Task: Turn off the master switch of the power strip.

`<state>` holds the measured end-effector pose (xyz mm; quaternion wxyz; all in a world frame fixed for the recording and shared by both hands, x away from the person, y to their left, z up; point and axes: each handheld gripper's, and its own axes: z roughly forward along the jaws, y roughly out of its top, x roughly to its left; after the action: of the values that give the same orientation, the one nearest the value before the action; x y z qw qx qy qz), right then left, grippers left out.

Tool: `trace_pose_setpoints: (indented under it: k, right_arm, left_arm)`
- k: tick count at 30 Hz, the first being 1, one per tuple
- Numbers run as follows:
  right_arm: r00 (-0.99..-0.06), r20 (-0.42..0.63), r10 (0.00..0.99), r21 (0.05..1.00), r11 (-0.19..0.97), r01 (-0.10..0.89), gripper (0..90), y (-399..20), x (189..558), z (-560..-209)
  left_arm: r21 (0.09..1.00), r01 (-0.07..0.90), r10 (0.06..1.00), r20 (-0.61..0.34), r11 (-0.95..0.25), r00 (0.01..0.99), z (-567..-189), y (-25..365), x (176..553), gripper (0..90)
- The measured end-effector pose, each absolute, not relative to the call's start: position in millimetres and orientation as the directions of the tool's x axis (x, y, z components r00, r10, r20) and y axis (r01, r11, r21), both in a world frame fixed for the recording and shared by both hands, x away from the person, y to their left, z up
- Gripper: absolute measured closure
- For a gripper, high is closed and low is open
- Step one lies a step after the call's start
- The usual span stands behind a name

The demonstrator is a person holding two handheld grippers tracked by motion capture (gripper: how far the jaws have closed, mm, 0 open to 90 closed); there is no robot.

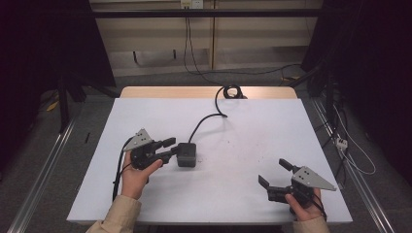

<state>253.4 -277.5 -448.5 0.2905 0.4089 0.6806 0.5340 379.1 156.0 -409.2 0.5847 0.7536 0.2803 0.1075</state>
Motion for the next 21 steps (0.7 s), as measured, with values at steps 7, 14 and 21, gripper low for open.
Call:
trace_pose_setpoints:
  k: [7,14,21]
  right_arm:
    - [-0.493,0.04,0.869,0.963,0.098,0.25,5.2,-279.0,251.3,-448.8]
    - [-0.494,0.035,0.869,0.963,0.102,0.249,5.2,-279.4,250.5,-448.9]
    - [-0.494,0.036,0.869,0.964,0.1,0.247,5.2,-279.9,250.3,-448.6]
  left_arm:
    - [0.94,0.302,0.552,-0.169,-0.159,0.817,-411.7,155.4,383.0,60.8]
    - [0.931,0.328,0.547,-0.192,-0.162,0.815,-412.8,155.0,384.8,67.3]
    - [0.925,0.343,0.54,-0.205,-0.167,0.816,-413.8,153.6,385.6,74.8]
